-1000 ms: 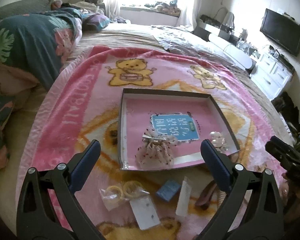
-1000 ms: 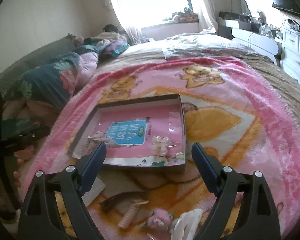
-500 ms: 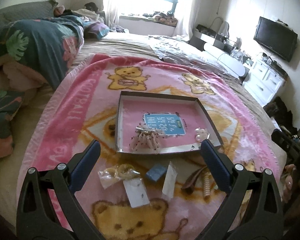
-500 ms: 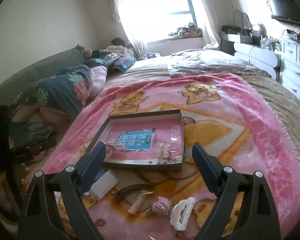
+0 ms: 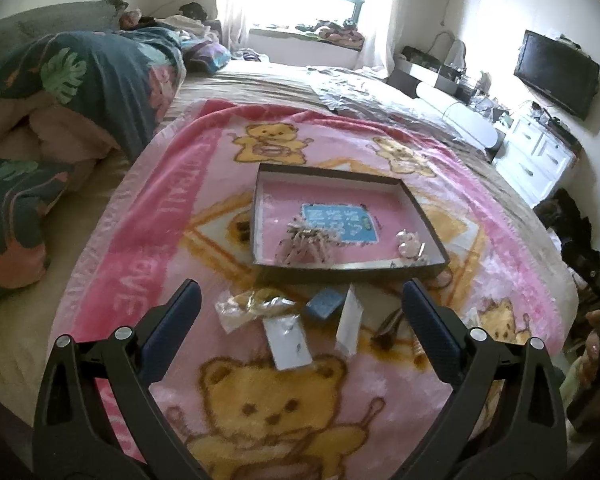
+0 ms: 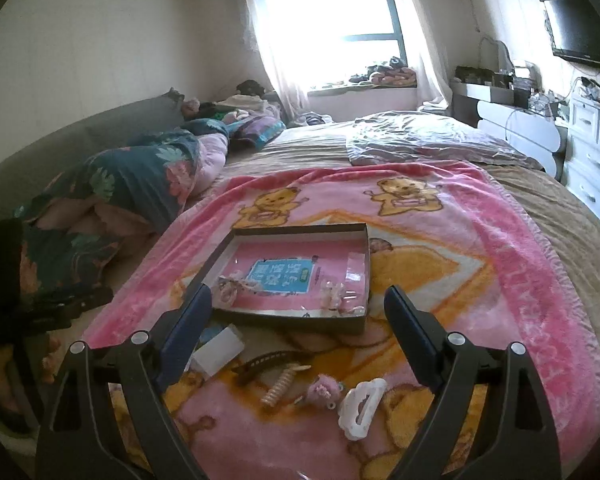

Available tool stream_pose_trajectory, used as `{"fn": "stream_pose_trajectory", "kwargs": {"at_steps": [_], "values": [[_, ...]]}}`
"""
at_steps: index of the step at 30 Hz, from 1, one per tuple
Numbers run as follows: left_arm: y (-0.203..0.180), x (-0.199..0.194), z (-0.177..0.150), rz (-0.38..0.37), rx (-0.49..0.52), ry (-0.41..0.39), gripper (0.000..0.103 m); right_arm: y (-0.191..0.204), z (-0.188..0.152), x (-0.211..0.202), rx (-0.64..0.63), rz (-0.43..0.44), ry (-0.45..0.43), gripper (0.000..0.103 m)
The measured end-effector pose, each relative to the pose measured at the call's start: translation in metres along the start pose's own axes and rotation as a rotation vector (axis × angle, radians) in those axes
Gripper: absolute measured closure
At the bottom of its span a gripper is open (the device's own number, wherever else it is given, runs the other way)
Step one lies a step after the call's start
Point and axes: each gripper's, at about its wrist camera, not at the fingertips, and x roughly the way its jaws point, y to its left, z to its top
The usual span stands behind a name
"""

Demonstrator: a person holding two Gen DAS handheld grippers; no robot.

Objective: Organize jewelry
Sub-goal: 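Withdraw both open tools from the box back toward the remaining items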

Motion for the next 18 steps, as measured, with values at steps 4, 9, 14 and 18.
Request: {"fn": "stream_pose_trajectory", "kwargs": {"at_steps": [4,9,14,18], "values": [[0.0,0.0,-0.011,0.011,0.006,0.021,0.009,0.002,-0.011,-0.001,-0.02,0.007,0.025,0.016],[-0.001,0.003,-0.027,0.034,0.014,0.041,0.009,0.005,-0.027,0.002,-0.054,0.005,0.066,0.016],[0.001,0.01,-0.04,0.049,0.018,0.078,0.009,0.012,-0.044,0.006,-0.093,0.011,0.113,0.016],[-0.002,0.015,-0.05,0.056,0.044,0.1,0.009,0.018,-0.056,0.009,-0.124,0.02,0.145,0.016]]}}
